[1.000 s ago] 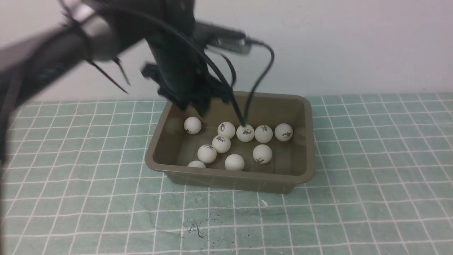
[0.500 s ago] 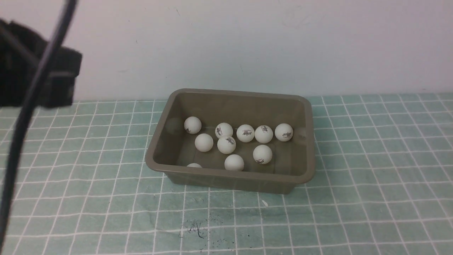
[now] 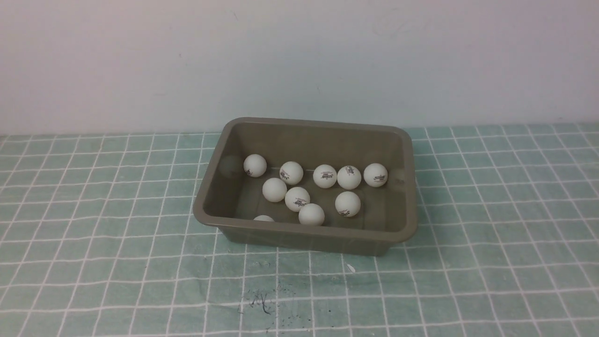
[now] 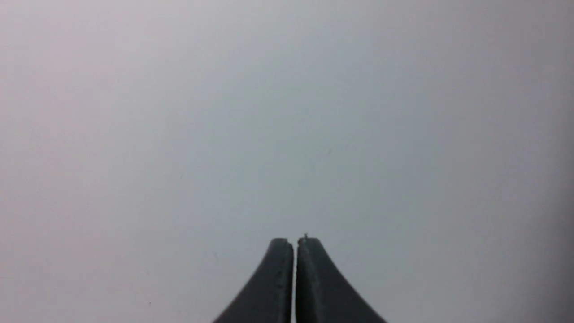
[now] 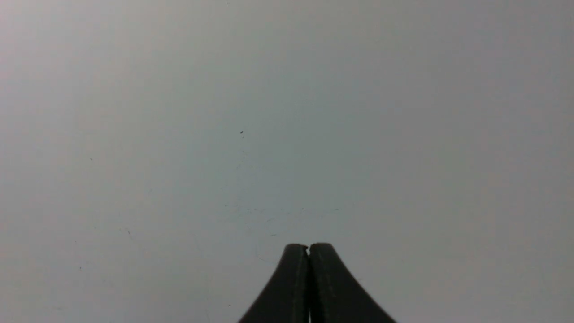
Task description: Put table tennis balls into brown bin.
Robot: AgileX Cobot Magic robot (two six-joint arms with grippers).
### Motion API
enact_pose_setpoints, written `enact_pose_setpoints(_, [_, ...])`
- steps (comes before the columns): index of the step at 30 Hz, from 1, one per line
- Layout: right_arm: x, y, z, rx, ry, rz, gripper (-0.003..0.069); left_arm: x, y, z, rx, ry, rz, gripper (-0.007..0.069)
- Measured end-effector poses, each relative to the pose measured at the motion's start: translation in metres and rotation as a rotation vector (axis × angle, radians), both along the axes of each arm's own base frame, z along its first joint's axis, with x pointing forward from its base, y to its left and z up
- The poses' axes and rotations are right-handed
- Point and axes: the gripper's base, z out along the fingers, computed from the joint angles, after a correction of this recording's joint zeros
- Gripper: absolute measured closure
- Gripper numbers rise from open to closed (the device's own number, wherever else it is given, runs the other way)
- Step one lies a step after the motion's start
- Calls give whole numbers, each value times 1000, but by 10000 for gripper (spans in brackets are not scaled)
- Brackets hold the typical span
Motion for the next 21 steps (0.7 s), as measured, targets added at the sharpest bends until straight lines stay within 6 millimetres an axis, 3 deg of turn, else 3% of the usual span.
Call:
enact_pose_setpoints(15, [0, 0, -1, -7, 3, -3, 673, 27, -15, -19, 58, 130, 8, 629])
enact_pose_setpoints(21, [0, 0, -1, -7, 3, -3, 673, 39, -20, -67, 183, 205, 133, 629])
